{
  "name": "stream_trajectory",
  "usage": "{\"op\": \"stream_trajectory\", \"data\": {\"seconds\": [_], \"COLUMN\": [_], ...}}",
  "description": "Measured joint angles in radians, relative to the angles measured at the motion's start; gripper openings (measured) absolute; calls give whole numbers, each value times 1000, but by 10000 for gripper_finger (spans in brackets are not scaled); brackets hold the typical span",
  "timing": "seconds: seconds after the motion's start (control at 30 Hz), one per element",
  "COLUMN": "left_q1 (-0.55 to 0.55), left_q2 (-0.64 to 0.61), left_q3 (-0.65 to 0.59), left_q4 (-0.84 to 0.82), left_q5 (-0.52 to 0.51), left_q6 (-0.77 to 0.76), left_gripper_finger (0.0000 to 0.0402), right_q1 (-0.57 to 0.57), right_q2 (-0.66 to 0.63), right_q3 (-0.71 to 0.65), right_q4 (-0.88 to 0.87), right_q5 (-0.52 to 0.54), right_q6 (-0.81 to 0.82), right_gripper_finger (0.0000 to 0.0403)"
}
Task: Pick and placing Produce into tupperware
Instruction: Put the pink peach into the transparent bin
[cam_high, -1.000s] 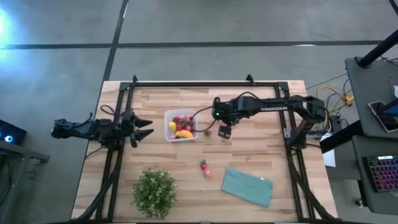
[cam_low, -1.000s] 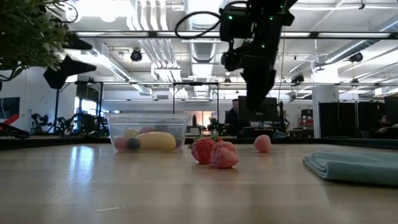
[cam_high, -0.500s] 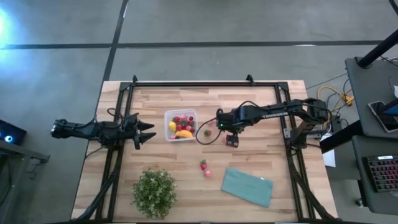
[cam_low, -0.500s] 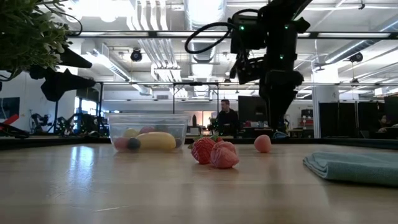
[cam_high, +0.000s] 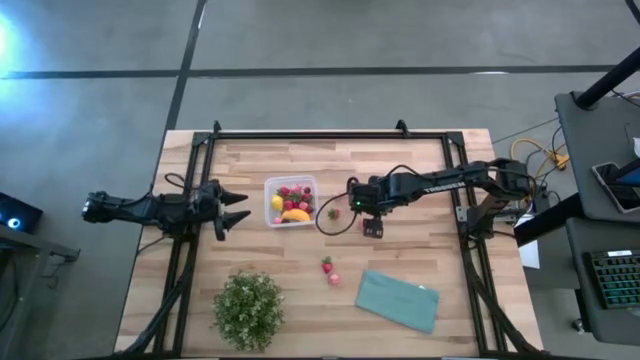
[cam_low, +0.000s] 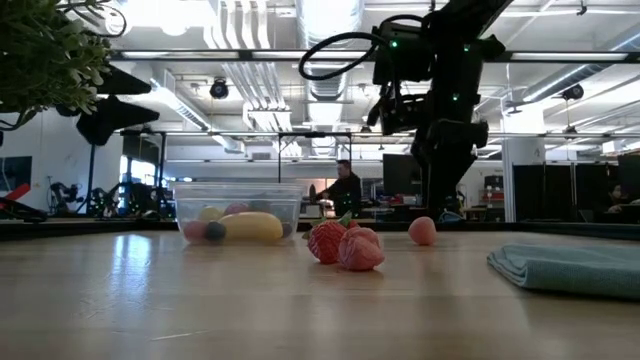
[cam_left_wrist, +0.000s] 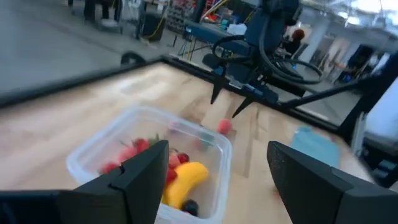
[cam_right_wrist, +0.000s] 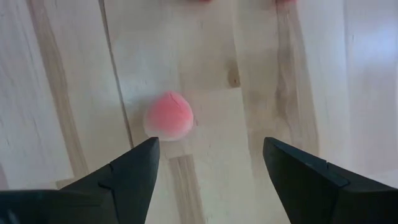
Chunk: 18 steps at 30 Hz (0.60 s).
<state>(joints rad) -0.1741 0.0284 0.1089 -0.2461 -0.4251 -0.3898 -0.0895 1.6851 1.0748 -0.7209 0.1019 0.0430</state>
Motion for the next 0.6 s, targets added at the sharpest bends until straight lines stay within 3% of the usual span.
{"op": "stream_trajectory", "data": {"seconds": [0.17,0.6], "left_q1": [0,0], "left_q2": [2,32], "left_q3": [6,-6], "left_q4": [3,-6], "left_q5": [0,0], "left_q6": [138,139], "left_gripper_finger": [258,258], "right_q1": [3,21], "right_q2": [-9,-9], "right_q3": [1,-27], "right_q4": [11,70], "right_q5": [4,-6], "right_q6": [-26,-48], "right_gripper_finger": [280,276]}}
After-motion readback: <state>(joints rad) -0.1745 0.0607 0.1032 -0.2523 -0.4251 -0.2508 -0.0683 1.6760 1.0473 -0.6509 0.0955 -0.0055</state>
